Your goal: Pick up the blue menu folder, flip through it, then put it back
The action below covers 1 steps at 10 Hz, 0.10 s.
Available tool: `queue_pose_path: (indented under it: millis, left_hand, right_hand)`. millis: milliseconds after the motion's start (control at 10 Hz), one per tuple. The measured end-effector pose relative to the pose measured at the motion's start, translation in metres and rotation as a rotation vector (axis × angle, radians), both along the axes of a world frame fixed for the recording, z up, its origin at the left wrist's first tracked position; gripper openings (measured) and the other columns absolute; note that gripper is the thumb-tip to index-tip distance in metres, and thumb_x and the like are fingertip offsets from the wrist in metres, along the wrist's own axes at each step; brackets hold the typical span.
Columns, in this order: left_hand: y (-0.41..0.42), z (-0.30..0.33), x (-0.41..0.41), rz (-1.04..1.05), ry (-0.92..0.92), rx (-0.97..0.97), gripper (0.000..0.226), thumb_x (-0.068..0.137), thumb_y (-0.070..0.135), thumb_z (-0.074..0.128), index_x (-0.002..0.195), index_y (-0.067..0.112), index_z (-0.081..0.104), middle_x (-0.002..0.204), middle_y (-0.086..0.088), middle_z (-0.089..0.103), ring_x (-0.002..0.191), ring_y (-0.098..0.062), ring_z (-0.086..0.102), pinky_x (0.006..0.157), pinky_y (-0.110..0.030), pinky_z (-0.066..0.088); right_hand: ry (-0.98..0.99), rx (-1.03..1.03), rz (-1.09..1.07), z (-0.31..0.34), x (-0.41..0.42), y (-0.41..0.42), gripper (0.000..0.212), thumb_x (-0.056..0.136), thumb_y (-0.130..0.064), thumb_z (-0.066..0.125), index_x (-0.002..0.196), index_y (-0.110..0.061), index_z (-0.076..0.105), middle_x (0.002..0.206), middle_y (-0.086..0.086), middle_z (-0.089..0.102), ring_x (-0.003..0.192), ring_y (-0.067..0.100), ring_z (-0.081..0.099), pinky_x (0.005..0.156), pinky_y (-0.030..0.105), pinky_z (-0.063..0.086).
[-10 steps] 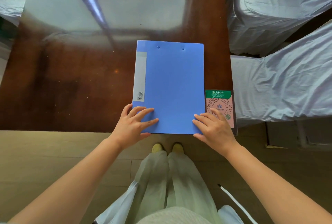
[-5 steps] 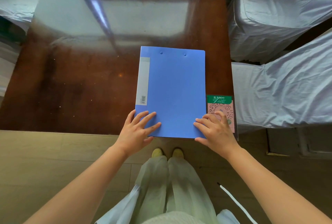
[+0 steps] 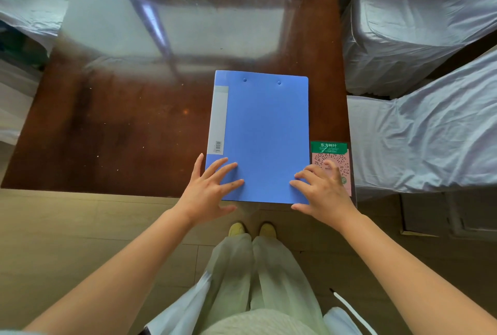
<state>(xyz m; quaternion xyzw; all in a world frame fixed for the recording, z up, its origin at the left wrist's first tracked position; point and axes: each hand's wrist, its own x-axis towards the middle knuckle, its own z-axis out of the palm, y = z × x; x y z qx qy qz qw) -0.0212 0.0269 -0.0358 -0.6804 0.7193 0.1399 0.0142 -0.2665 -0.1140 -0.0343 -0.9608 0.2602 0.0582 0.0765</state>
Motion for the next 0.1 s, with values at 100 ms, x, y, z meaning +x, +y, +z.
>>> queue_pose_path:
  millis: [100]
  left_hand:
    - [-0.0065, 0.0162, 0.0131, 0.132, 0.186, -0.025, 0.056, 0.08, 0.043, 0.064, 0.132, 0.029, 0.047, 0.143, -0.006, 0.045, 0.135, -0.026, 0.035, 0.112, -0.059, 0.011]
  right_hand:
    - [-0.042, 0.014, -0.077, 0.009, 0.0052, -0.0051, 0.039, 0.067, -0.04, 0.077, 0.097, -0.016, 0.07, 0.101, 0.006, 0.07, 0.102, 0.028, 0.061, 0.097, 0.058, 0.032]
